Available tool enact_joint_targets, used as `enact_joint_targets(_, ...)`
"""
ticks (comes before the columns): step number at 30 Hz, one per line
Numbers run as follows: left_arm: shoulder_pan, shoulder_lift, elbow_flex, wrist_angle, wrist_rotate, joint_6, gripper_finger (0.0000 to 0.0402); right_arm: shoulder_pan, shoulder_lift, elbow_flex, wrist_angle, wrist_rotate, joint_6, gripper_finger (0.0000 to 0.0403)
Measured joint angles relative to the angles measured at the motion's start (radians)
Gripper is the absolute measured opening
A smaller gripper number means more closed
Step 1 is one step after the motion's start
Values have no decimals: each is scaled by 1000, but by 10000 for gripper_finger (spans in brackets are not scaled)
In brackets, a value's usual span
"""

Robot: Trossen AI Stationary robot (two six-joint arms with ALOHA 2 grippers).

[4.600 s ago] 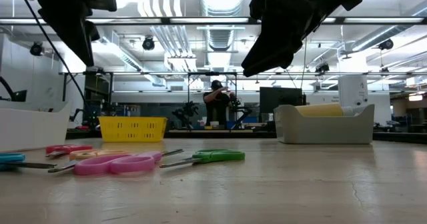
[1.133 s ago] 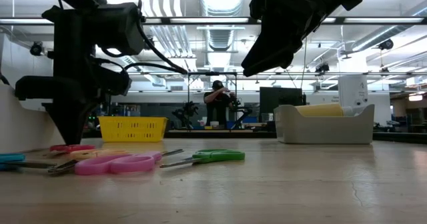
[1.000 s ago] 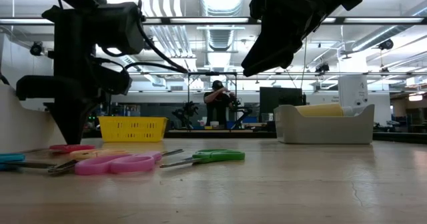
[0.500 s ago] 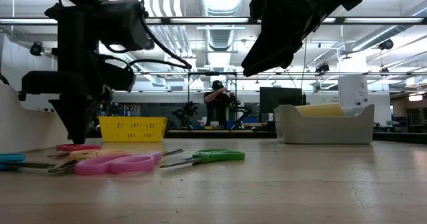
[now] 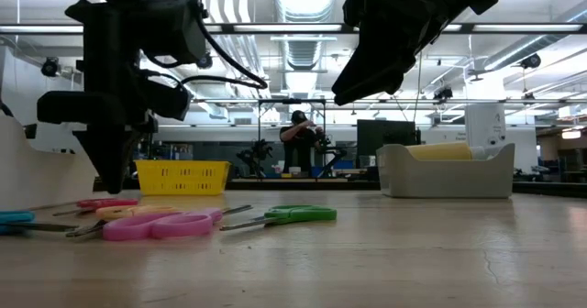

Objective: Pick & Place Paint Supplies
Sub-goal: Put the pink scissors into the yellow bin, then put the red scissors into the yellow bin

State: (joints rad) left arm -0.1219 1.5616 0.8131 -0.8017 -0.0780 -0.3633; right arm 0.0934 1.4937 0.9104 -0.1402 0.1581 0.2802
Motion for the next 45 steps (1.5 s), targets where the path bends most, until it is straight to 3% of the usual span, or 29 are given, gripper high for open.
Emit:
enact_joint_targets(14, 1, 0, 0, 16, 11, 20, 7, 0, 0, 0, 0, 0, 0, 201)
enact_joint_targets(26, 2, 0, -31, 40, 11, 27, 104, 0, 0, 0, 0, 0, 0, 201)
enact_joint_targets(45, 86, 21, -62, 129, 52, 63, 108, 0, 0, 0, 0, 0, 0, 201)
